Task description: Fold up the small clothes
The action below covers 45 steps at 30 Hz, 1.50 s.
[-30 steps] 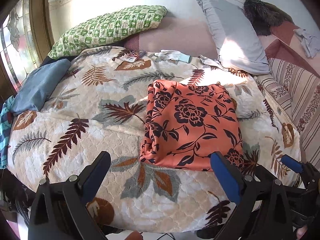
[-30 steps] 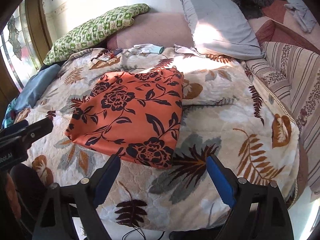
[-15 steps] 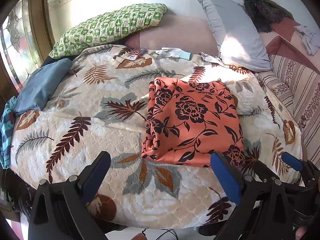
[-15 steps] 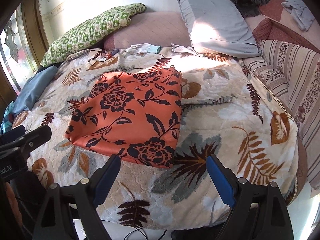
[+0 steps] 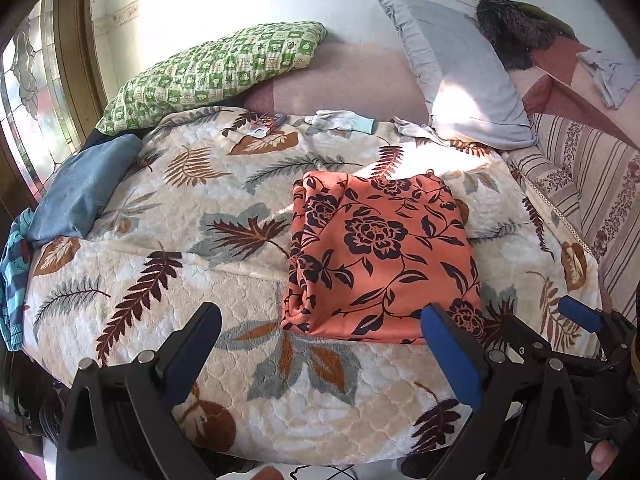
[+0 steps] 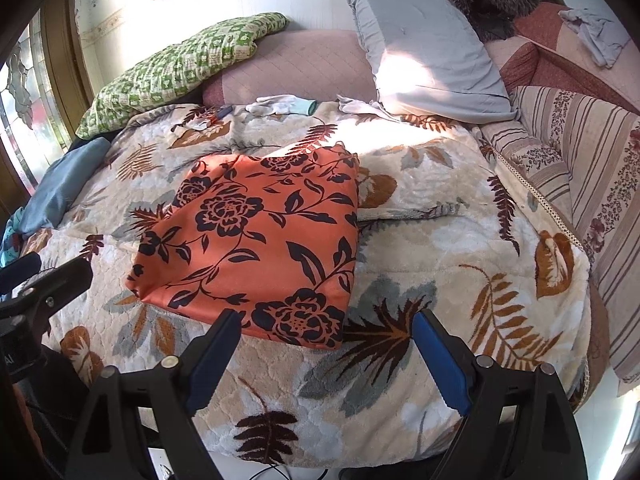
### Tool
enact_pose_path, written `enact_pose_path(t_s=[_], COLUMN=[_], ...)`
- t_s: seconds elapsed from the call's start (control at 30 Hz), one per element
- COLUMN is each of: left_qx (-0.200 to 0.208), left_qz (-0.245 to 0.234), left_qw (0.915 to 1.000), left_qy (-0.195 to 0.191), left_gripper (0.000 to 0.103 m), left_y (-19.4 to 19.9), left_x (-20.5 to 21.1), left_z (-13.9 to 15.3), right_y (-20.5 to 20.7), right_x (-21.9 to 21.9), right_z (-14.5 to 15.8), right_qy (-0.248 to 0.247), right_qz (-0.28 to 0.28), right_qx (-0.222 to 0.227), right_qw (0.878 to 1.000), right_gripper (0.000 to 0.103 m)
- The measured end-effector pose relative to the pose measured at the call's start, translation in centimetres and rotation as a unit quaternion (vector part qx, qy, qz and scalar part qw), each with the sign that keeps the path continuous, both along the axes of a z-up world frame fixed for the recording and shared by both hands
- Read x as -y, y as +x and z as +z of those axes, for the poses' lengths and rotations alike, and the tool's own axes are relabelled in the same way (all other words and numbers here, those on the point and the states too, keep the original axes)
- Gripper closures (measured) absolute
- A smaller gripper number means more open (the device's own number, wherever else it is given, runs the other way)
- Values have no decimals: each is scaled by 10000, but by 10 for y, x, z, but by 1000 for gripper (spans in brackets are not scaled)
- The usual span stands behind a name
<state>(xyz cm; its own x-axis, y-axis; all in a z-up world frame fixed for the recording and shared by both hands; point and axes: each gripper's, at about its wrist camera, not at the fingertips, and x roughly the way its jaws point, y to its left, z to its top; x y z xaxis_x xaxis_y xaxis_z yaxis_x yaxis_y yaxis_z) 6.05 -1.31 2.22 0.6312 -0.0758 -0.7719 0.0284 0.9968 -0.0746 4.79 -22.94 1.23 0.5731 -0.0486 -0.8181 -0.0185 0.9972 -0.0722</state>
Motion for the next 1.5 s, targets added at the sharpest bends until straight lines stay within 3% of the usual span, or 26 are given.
enact_pose_path(t_s=[1.5], left_qx=[0], left_qz=[25], left_qw=[9999], left_qy=[-111], left_gripper=[3], left_y=[7], left_x=[-4], left_z=[-1], right_y=[4], right_x=[-7], right_z=[-8], right_qy=[-38], right_qz=[173], right_qx=[-88], right_qw=[9998], right_gripper=[13])
